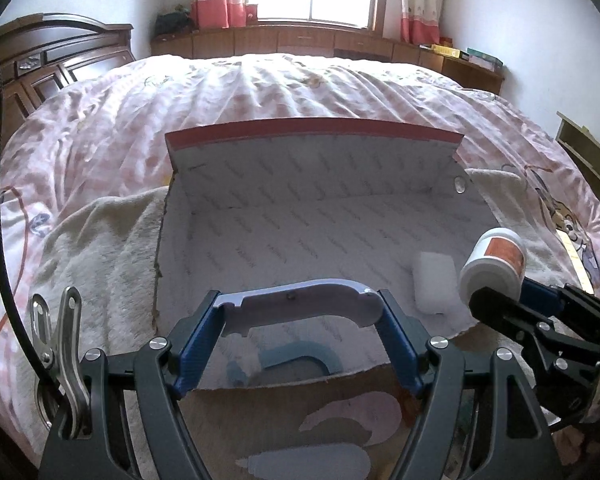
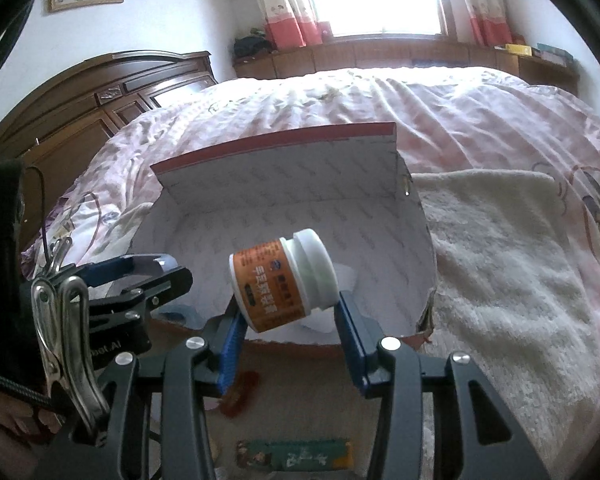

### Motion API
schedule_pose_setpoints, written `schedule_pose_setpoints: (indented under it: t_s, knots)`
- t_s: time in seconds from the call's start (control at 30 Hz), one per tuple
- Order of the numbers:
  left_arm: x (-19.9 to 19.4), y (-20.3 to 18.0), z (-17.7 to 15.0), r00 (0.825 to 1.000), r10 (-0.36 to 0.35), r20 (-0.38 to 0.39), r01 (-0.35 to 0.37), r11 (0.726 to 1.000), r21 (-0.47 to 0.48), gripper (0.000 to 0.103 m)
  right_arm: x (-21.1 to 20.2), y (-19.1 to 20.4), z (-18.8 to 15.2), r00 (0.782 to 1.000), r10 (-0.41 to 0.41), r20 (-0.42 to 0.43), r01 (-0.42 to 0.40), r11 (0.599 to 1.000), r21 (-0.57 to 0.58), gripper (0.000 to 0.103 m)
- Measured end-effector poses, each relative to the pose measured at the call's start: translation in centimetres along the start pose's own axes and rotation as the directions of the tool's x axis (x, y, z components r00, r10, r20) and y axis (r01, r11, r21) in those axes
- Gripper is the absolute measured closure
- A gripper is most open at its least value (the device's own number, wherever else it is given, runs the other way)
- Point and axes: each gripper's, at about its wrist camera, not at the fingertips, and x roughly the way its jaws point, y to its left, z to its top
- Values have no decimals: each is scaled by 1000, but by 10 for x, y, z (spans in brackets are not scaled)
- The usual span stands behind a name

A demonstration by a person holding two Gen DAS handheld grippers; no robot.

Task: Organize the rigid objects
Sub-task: 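Carry the lilac piece and white jar into the box and release both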

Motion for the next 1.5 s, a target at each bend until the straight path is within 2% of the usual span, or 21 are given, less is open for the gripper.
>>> schedule_pose_setpoints:
  t_s: [0.5, 1.0, 1.13, 1.5]
  knots:
    - [29, 0, 2, 999, 8, -36, -8, 1000, -2, 27, 26, -14, 4, 999, -43, -22, 43, 999, 16, 57]
    - [46, -1, 0, 998, 36, -46, -35, 999, 16, 27, 41, -10, 7, 995, -105, -1, 105, 994, -31, 57]
    - [47, -2, 0, 998, 31, -48, -29, 999, 29, 27, 40, -9, 8, 995, -98, 5, 98, 995, -21, 56]
    - [47, -1, 1, 998, 34, -49, -33, 999, 21, 26, 35, -15, 9, 998, -64, 16, 63, 998, 30, 39]
